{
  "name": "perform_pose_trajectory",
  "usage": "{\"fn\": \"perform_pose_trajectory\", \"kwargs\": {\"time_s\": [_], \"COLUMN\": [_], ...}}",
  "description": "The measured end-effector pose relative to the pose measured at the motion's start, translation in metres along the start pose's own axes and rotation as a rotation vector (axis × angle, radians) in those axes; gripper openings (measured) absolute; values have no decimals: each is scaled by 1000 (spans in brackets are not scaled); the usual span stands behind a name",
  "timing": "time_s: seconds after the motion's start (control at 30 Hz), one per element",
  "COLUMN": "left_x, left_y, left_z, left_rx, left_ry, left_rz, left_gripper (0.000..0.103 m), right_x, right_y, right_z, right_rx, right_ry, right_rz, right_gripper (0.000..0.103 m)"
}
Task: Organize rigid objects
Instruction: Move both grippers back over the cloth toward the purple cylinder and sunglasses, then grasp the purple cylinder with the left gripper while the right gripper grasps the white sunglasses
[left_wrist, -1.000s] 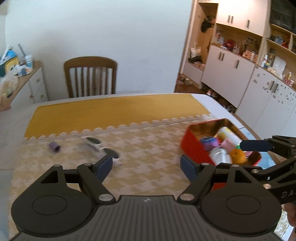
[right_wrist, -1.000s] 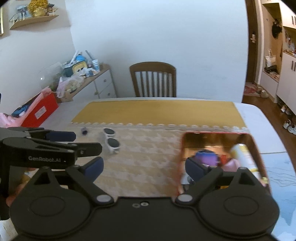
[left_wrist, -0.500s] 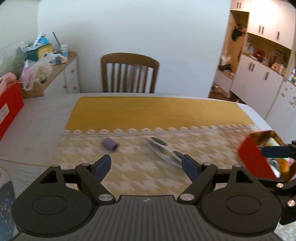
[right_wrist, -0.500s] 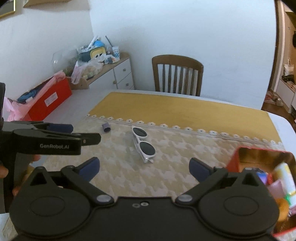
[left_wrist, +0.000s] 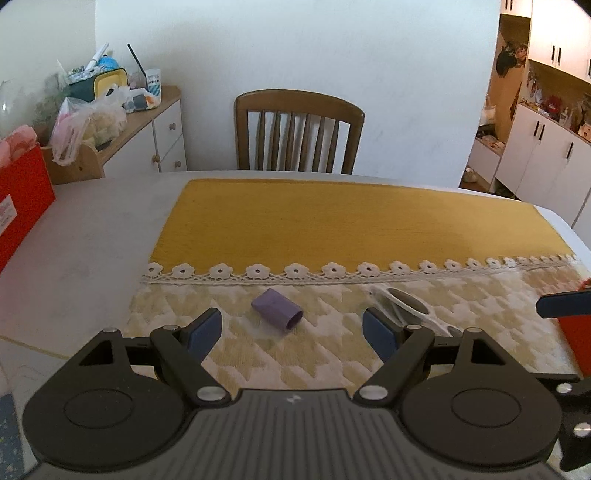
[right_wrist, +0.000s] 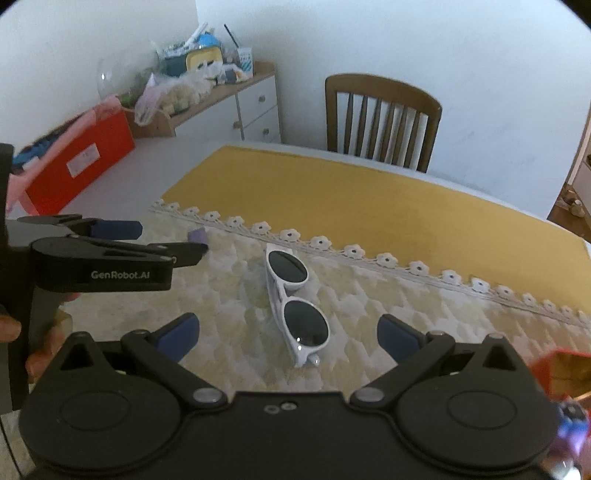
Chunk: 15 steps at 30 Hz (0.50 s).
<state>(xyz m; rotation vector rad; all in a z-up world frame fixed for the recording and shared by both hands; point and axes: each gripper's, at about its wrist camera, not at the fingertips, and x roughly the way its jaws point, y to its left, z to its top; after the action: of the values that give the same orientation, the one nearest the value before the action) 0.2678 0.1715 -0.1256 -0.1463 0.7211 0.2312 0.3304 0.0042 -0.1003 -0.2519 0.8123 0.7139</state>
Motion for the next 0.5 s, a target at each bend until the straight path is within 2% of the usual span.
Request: {"fn": "perform_pose_trajectory", "kwargs": {"time_s": [0.3,0.5], "left_x": [35,47], "left_y": [6,3], "left_z": [0,-2], "left_rx": [13,44], "left_ry": [4,-7], "left_rz": [28,33], "left_gripper": [83,83], "right_x": [54,68], "right_y": [-9,-11], "right_z": [17,16], "right_rx": [-38,-41], "right_ry": [83,108], "right_rz": [15,25], "right_gripper": [87,77]}}
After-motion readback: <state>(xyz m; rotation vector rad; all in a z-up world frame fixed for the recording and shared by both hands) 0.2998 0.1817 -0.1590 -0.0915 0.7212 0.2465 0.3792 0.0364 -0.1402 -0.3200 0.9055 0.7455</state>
